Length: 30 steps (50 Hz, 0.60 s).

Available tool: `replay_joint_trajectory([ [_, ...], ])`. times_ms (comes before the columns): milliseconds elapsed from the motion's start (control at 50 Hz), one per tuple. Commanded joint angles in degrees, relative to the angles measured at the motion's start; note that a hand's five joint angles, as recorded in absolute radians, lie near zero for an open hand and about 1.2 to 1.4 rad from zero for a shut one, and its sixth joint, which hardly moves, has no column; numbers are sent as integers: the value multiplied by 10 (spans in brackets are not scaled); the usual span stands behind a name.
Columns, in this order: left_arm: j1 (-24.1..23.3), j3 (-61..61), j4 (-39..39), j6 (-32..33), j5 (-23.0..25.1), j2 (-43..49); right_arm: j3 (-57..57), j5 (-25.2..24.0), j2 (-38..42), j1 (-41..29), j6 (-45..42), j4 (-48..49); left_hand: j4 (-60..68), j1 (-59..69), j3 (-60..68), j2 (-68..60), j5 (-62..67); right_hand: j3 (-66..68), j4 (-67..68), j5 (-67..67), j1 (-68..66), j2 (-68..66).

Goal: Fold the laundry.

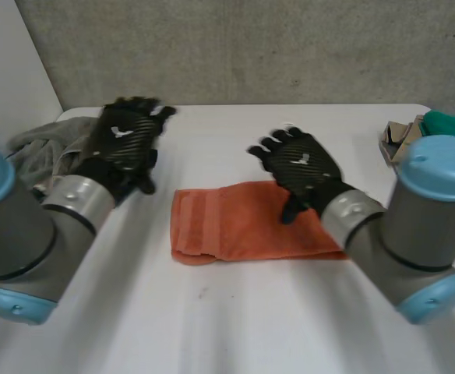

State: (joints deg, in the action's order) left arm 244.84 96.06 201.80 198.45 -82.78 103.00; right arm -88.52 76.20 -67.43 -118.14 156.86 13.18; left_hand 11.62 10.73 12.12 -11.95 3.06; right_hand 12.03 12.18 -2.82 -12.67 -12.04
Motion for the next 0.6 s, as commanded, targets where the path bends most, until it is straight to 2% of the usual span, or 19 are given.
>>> replay_joint_trajectory([
  [20,-104,-89,-13,-14,53,104,-50,10,21,82,-1,-61,-16,-7,-21,19,-31,-20,-22,28,27,20],
  [120,-119,-160,-42,4,16,193,-61,11,46,106,-24,-52,-16,-7,-21,19,-31,-5,-7,13,12,6],
  [200,-99,-213,-75,53,-73,257,-64,11,68,118,-25,-25,-16,-7,-21,19,-31,209,208,-201,-203,-209],
  [260,-89,-223,-96,75,-107,279,-64,11,78,121,-28,-8,-16,-7,-21,19,-31,304,303,-296,-298,-304],
  [320,-84,-217,-123,91,-111,286,-61,15,90,125,-30,4,-16,-7,-21,19,-31,487,486,-479,-481,-487],
  [340,-83,-208,-134,89,-104,280,-61,19,91,128,-32,6,-16,-7,-21,19,-31,678,676,-670,-671,-678],
  [460,-81,-132,-134,48,-92,152,-76,69,32,128,-97,30,-16,-7,-21,19,-31,680,678,-672,-673,-680],
  [520,-70,-108,-122,23,-94,106,-72,83,7,114,-189,43,-16,-7,-21,19,-31,680,678,-672,-673,-680],
  [600,-45,-67,-106,-11,-91,36,-35,75,7,34,-313,59,-16,-7,-21,19,-31,680,678,-672,-673,-680],
])
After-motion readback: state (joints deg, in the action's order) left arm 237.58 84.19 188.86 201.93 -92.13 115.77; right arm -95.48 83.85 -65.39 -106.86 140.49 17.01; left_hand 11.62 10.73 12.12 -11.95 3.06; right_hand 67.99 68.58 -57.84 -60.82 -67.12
